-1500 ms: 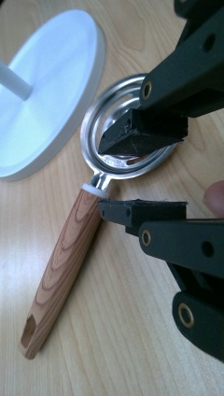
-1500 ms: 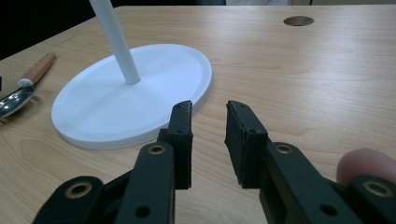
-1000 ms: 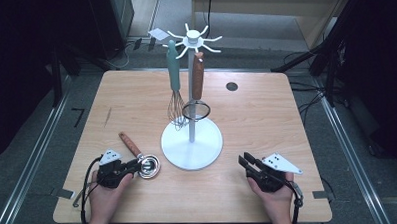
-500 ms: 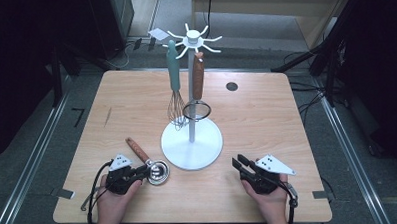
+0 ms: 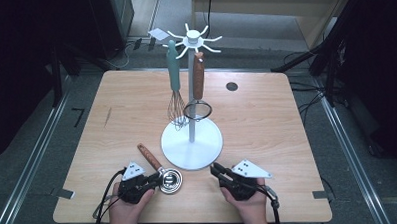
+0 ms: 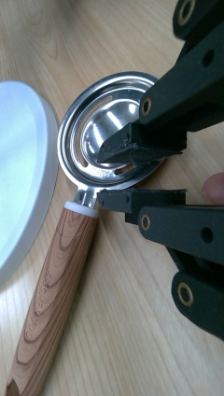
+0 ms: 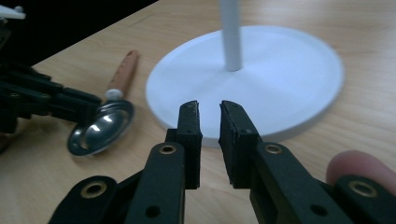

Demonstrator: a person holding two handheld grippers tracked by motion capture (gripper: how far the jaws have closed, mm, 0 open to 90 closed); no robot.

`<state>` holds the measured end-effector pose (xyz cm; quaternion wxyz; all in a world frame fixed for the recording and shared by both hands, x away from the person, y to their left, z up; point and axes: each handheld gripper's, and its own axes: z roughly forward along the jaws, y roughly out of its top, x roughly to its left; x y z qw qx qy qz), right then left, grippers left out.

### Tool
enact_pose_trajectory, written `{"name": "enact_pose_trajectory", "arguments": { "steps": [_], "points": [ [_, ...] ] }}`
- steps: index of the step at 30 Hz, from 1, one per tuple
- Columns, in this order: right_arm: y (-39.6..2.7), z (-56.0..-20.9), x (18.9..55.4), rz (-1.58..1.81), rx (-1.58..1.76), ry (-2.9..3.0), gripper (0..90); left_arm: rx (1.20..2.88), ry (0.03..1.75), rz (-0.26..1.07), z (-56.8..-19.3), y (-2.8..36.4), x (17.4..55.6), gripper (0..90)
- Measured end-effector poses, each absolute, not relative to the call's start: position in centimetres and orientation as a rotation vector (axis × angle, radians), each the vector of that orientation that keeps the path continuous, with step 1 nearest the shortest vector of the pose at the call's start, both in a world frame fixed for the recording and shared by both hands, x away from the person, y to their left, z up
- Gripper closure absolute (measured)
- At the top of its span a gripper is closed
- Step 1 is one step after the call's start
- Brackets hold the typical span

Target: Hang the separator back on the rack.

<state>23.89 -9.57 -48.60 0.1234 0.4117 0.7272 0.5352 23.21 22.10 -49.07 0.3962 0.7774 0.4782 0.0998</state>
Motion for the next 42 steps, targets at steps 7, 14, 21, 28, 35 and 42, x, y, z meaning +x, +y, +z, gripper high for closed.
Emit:
{"name": "enact_pose_trajectory", "arguments": {
  "steps": [7,14,21,28,35,42],
  "points": [
    [-5.3,-49.1,23.4,1.562,1.13,2.253,87.1,1.963,1.17,0.204,-49.1,21.2,22.8,73.7],
    [-1.9,-49.6,22.9,1.491,1.08,2.396,90.0,1.926,1.117,0.217,-48.3,22.4,23.0,74.2],
    [-1.5,-50.2,23.0,1.403,1.061,2.441,90.0,1.881,1.193,0.281,-48.1,25.5,24.0,75.5],
    [-2.5,-50.2,23.2,1.381,1.094,2.438,90.0,1.875,1.221,0.312,-48.3,26.3,24.5,74.6],
    [-3.7,-50.3,23.2,1.365,1.123,2.437,90.0,1.877,1.227,0.333,-48.4,26.3,24.7,74.7],
    [-4.9,-50.4,23.2,1.352,1.146,2.425,90.0,1.878,1.226,0.33,-48.5,26.3,24.7,74.7]
  ]
}}
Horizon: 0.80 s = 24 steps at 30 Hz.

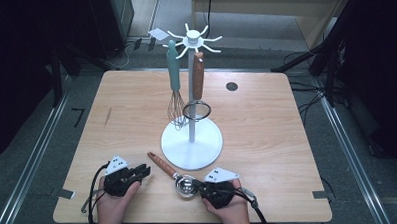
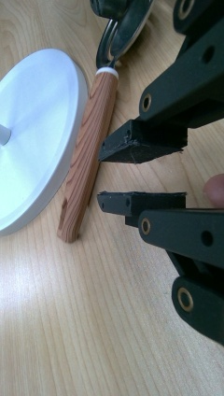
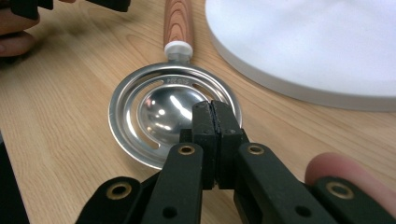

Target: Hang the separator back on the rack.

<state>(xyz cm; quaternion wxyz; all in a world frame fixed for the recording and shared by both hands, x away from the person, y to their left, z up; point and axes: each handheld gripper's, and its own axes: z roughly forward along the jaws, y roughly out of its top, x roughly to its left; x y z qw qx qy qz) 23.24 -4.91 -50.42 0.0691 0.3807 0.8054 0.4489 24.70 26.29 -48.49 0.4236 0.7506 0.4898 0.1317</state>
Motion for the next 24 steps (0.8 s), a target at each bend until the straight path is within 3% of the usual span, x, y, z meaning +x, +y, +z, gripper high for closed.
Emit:
{"name": "enact_pose_trajectory", "arguments": {
  "steps": [16,21,24],
  "points": [
    [-8.1,-49.8,24.1,1.316,1.255,2.342,88.1,1.88,1.225,0.329,-48.5,26.3,24.7,74.9],
    [-7.2,-49.0,24.2,1.377,1.237,2.338,83.7,1.88,1.227,0.328,-48.6,26.3,24.8,74.8],
    [-5.3,-48.7,24.7,1.416,1.207,2.366,76.1,1.88,1.23,0.331,-48.6,26.3,24.8,74.8]
  ]
}}
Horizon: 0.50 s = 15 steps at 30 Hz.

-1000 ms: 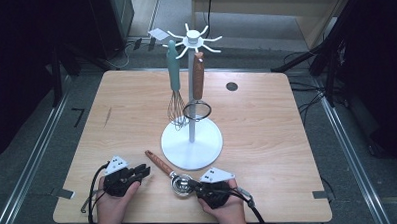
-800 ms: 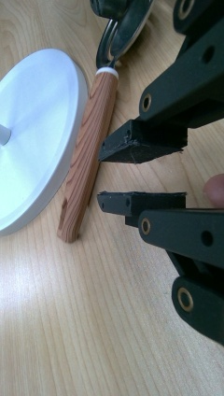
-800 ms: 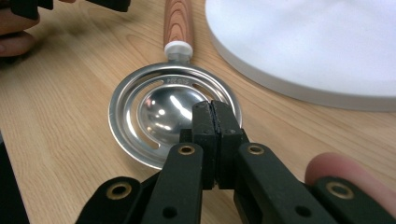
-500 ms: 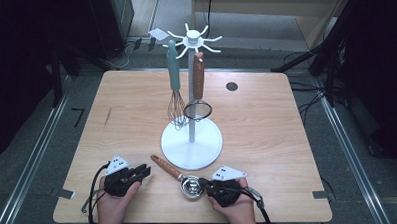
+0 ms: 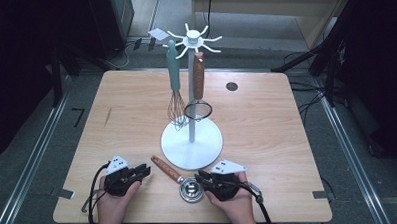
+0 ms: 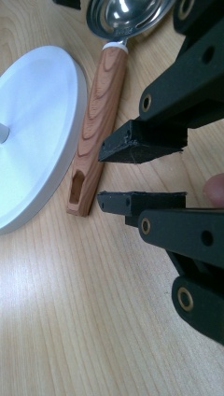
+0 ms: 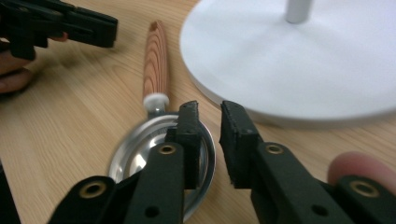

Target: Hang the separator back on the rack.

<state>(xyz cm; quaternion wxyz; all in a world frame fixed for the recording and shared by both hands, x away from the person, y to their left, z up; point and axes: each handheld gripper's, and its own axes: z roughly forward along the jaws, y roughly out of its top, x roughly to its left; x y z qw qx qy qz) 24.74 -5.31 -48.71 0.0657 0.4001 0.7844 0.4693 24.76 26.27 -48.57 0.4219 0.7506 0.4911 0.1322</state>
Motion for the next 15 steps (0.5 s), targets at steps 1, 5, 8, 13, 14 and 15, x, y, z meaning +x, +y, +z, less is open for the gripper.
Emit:
{"name": "enact_pose_trajectory", "arguments": {
  "steps": [1,5,8,13,14,15],
  "points": [
    [-5.0,-48.6,24.9,1.419,1.209,2.372,74.7,1.879,1.229,0.333,-48.6,26.3,24.7,74.8],
    [-2.9,-48.4,25.7,1.439,1.219,2.423,70.3,1.877,1.234,0.332,-48.6,26.3,24.7,74.7],
    [-1.6,-48.5,26.1,1.411,1.222,2.462,68.5,1.874,1.235,0.331,-48.6,26.4,24.7,74.5],
    [-0.4,-49.2,26.4,1.361,1.241,2.506,66.0,1.874,1.236,0.329,-48.6,26.4,24.8,74.2],
    [-0.3,-49.3,26.4,1.35,1.235,2.514,66.1,1.875,1.238,0.33,-48.6,26.4,24.8,74.1],
    [-0.2,-49.4,26.4,1.337,1.227,2.522,66.3,1.874,1.237,0.328,-48.6,26.4,24.8,74.0]
  ]
}}
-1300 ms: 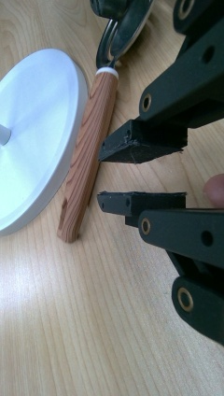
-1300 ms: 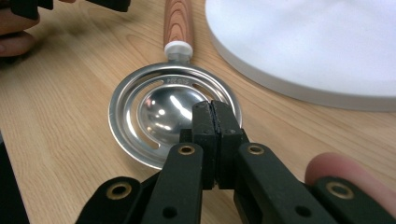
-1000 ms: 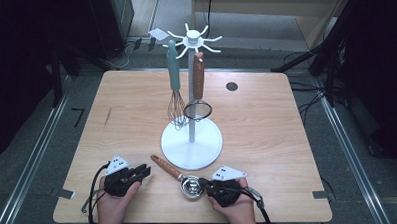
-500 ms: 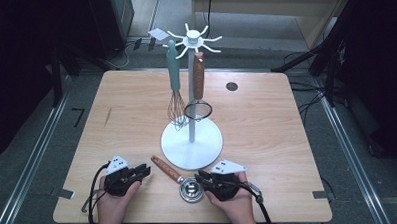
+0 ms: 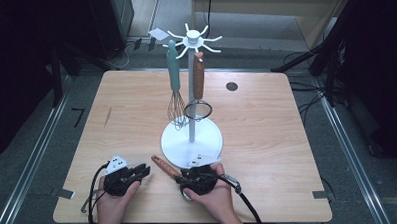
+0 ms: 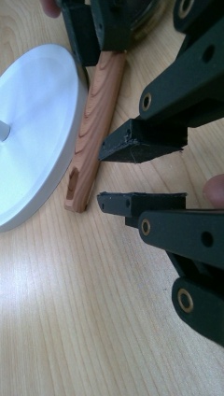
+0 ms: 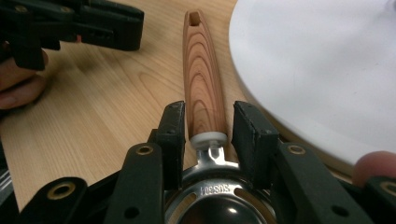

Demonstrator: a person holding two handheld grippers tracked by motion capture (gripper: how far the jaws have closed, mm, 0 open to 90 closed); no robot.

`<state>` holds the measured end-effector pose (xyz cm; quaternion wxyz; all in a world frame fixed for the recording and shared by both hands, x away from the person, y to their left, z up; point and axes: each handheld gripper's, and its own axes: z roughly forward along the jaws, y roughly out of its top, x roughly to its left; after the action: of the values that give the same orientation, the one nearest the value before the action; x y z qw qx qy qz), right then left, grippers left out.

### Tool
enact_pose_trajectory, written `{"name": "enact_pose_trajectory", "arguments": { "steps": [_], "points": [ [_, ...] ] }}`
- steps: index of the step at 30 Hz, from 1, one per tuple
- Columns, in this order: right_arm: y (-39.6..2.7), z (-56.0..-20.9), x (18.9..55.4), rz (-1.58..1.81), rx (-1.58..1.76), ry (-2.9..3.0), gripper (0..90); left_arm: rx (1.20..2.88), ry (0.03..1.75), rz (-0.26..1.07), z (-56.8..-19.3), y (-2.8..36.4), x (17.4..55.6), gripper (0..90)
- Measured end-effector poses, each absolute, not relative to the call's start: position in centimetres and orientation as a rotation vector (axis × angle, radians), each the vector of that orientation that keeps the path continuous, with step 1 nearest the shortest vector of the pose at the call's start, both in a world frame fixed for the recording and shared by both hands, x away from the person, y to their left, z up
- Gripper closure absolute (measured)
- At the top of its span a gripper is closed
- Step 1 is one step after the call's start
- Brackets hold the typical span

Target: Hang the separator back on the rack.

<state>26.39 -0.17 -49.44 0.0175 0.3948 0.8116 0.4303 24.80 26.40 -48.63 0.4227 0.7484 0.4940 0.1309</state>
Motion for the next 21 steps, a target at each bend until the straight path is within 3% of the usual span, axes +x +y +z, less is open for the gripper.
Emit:
{"name": "enact_pose_trajectory", "arguments": {
  "steps": [5,19,21],
  "points": [
    [0.1,-49.7,26.0,1.287,1.135,2.548,70.3,1.87,1.237,0.333,-48.6,26.4,24.8,73.7],
    [-2.8,-50.1,24.0,1.32,0.937,2.621,70.2,1.914,1.224,0.345,-48.8,25.4,24.8,81.5],
    [-3.2,-50.0,23.9,1.323,0.964,2.611,67.0,1.921,1.231,0.349,-49.0,25.2,25.0,82.1]
  ]
}}
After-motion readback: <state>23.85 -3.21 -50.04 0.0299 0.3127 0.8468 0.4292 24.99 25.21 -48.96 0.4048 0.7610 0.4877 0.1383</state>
